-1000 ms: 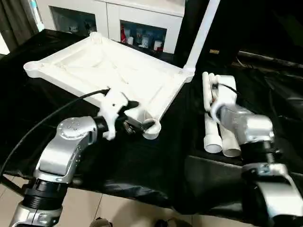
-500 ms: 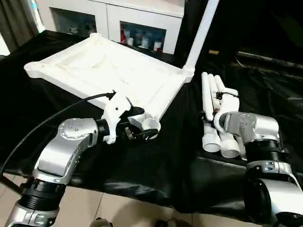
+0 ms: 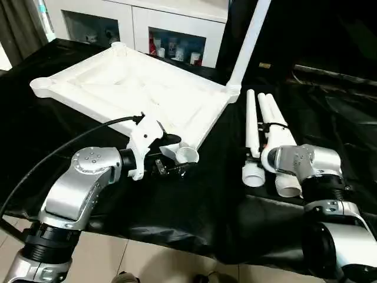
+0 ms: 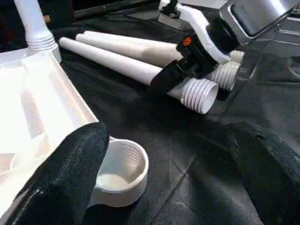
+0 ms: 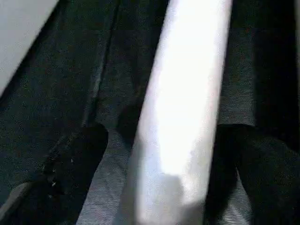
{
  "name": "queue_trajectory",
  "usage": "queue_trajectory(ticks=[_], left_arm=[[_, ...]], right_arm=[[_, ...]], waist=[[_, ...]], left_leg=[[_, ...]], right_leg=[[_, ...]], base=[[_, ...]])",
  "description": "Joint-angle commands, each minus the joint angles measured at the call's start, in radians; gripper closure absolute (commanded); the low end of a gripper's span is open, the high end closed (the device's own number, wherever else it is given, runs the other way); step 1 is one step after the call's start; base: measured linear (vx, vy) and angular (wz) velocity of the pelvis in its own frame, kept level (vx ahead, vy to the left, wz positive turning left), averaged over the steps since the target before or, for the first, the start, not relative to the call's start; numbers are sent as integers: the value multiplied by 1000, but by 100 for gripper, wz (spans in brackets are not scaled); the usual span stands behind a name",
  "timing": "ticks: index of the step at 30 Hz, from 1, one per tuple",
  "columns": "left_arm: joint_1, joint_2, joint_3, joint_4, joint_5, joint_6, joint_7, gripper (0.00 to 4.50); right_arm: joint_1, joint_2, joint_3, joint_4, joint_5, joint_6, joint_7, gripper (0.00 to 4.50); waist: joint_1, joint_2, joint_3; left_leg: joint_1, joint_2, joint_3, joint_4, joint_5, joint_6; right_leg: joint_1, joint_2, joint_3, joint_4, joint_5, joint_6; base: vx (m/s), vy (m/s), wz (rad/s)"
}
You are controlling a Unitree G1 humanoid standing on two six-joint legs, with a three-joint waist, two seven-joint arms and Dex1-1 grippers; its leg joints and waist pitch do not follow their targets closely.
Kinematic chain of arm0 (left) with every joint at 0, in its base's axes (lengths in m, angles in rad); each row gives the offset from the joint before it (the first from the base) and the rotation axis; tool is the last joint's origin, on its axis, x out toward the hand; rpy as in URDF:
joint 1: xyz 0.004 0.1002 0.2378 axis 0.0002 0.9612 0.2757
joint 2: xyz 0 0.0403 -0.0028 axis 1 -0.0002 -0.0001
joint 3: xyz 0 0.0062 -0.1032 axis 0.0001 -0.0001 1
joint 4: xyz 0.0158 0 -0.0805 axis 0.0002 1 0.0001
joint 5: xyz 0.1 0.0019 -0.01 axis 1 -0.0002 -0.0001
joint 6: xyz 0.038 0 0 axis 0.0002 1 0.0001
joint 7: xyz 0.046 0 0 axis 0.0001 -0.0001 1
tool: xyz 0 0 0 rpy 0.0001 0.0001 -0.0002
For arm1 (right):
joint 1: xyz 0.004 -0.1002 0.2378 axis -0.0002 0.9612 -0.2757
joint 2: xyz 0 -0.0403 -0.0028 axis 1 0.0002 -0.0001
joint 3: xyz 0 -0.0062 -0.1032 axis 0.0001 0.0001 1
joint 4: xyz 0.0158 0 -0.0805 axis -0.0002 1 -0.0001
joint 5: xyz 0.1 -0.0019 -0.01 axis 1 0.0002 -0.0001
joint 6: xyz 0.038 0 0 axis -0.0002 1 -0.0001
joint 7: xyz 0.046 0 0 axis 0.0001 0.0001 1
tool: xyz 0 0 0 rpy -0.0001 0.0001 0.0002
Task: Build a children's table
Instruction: Pick table leg
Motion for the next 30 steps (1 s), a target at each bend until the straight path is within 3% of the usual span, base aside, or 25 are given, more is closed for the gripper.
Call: queue_trajectory(ticks=[1,5,6,7,12,19,20,25,29,30], left_arm=[[-8,2,-13,-27,-4,10,3,0],[-8,3,-15,-28,-5,12,1,0],[-9,4,-16,-28,-6,12,1,0],[-9,6,-17,-27,-8,12,1,0],[-19,17,-27,-21,-10,10,-11,0],[-28,70,-93,-3,59,43,-15,0],[-28,70,-92,2,58,38,-13,0],[-39,44,-77,54,92,-44,45,0],[-65,3,-53,109,71,-93,71,0],[-71,-3,-51,119,69,-92,73,0]], right_arm=[[-15,5,-4,35,7,19,10,26],[-16,15,-18,63,19,25,13,67],[-17,16,-22,72,21,24,12,71],[-18,16,-22,83,23,24,10,81],[-22,13,-40,142,27,6,-6,134],[-19,12,-75,204,31,-43,-45,187],[-21,12,-81,208,33,-49,-50,197],[-25,15,-104,207,45,-70,-64,229],[-10,28,-111,188,50,-88,-80,242],[-8,29,-115,186,53,-96,-86,247]], waist=[[3,12,-69],[4,12,-69],[3,6,-70],[5,10,-69],[3,6,-69],[0,8,-69],[1,15,-70],[-1,13,-71],[0,33,-72],[-1,29,-72]], left_leg=[[7,-5,10,-63,-194,-46],[8,-5,11,-63,-191,-47],[6,-5,12,-63,-189,-46],[7,-5,11,-63,-191,-48],[9,-5,9,-64,-218,-56],[13,-4,5,-65,-266,-65],[13,-6,4,-65,-268,-68],[13,-7,3,-64,-294,-68],[16,-9,1,-65,-316,-68],[16,-9,1,-64,-320,-68]], right_leg=[[58,-47,30,-73,-291,-107],[57,-47,30,-73,-281,-109],[58,-47,30,-73,-284,-108],[57,-48,31,-73,-290,-107],[53,-48,29,-78,-333,-93],[47,-46,25,-81,-375,-76],[48,-47,25,-80,-375,-76],[47,-45,22,-86,-394,-76],[46,-43,20,-90,-383,-88],[46,-43,20,-90,-384,-88]], base=[[0,0,0],[0,0,0],[0,0,0],[0,0,0],[0,0,0],[0,0,0],[0,0,0],[0,0,0],[0,0,0],[0,0,0]])
